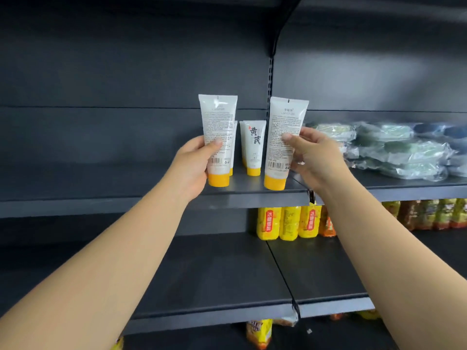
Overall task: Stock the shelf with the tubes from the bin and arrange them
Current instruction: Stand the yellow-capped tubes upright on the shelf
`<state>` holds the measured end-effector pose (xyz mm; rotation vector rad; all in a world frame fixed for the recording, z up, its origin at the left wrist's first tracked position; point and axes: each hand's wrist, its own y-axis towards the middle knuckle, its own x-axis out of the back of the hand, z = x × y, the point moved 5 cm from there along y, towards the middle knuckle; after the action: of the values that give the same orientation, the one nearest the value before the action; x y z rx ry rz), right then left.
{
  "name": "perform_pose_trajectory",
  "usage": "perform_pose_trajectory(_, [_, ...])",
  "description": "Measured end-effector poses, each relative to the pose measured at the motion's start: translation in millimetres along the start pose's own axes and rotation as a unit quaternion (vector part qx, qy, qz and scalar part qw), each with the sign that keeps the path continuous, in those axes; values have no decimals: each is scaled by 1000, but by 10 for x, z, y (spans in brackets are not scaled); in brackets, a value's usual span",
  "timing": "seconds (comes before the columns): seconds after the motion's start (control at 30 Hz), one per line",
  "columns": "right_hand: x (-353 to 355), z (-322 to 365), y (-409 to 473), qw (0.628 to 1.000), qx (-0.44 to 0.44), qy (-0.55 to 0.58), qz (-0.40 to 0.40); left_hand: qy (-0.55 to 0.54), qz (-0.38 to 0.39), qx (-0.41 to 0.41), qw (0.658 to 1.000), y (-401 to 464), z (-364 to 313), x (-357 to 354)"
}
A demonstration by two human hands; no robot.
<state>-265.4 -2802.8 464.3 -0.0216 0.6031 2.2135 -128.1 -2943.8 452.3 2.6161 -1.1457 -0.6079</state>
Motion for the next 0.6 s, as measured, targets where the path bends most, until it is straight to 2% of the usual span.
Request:
perform_pose_trajectory(0.3, [-161,-536,980,1000,-17,-18,-3,84,-10,67,994,960,467,153])
perform_pose_trajectory(0.6, [-71,-886,1246,998,-40,-35,16,115,-11,90,989,1242,769,130])
